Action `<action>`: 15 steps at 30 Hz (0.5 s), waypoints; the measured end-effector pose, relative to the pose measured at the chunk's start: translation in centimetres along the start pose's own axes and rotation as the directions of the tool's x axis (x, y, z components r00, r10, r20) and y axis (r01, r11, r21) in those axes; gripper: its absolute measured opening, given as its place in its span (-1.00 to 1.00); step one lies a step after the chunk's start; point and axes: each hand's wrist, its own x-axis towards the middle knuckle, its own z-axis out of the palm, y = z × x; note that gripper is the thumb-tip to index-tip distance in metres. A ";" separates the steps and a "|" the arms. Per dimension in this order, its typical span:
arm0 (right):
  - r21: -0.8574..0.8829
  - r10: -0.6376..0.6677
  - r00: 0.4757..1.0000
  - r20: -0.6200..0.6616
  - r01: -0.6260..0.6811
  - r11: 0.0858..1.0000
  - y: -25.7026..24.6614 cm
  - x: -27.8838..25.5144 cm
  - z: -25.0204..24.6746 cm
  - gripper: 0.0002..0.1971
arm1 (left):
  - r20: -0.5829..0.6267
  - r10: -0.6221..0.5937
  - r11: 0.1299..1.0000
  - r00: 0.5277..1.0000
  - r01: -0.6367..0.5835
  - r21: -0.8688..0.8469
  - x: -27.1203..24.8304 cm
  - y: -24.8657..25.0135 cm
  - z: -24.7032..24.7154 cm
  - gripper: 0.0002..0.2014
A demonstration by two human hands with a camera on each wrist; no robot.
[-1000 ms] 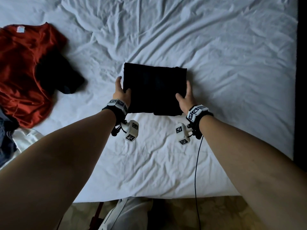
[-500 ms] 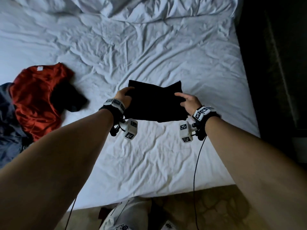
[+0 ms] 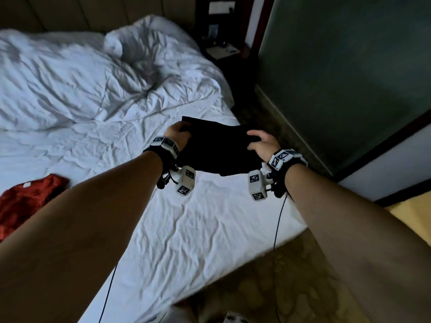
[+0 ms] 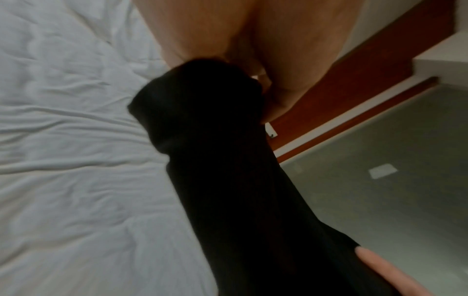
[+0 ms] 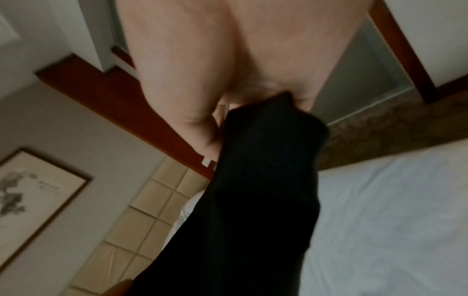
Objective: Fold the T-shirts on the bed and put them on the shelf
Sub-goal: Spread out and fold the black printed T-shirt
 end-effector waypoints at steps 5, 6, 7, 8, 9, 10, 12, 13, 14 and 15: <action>0.008 -0.049 0.985 -0.165 0.051 0.999 -2.5 -6.8 -11.3 -0.52 | 0.040 0.190 0.982 0.981 -0.189 -0.030 -5.0 10.7 3.8 -0.70; 0.015 -0.059 0.977 -0.205 0.063 0.998 -2.9 -8.3 -13.6 -0.53 | 0.044 0.230 0.973 0.972 -0.228 -0.039 -6.2 13.1 4.6 -0.69; 0.031 -0.067 0.966 -0.248 0.077 0.997 -3.3 -9.6 -15.8 -0.54 | 0.045 0.263 0.965 0.964 -0.261 -0.041 -7.4 15.5 5.5 -0.69; 0.047 -0.076 0.953 -0.293 0.094 0.994 -3.8 -10.9 -18.1 -0.56 | 0.047 0.297 0.954 0.954 -0.295 -0.044 -8.3 17.9 6.4 -0.68; 0.060 -0.081 0.939 -0.334 0.107 0.992 -4.2 -12.2 -20.2 -0.58 | 0.049 0.328 0.944 0.943 -0.326 -0.048 -9.3 20.3 7.2 -0.69; 0.070 -0.092 0.923 -0.374 0.127 0.989 -4.6 -13.3 -22.4 -0.60 | 0.051 0.360 0.932 0.931 -0.358 -0.054 -10.2 22.6 8.0 -0.69; 0.082 -0.103 0.886 -0.452 0.156 0.984 -5.4 -15.6 -26.5 -0.61 | 0.072 0.413 0.910 0.908 -0.408 -0.075 -12.0 27.2 9.8 -0.70; 0.084 -0.106 0.865 -0.490 0.168 0.982 -5.7 -16.7 -28.5 -0.61 | 0.082 0.436 0.899 0.896 -0.429 -0.092 -12.9 29.5 10.7 -0.71; 0.084 -0.106 0.842 -0.529 0.176 0.981 -6.0 -17.7 -30.5 -0.60 | 0.090 0.459 0.887 0.884 -0.449 -0.109 -13.7 31.8 11.7 -0.71; 0.082 -0.104 0.820 -0.562 0.181 0.980 -6.1 -18.7 -32.4 -0.60 | 0.098 0.480 0.875 0.872 -0.468 -0.122 -14.5 33.9 12.7 -0.72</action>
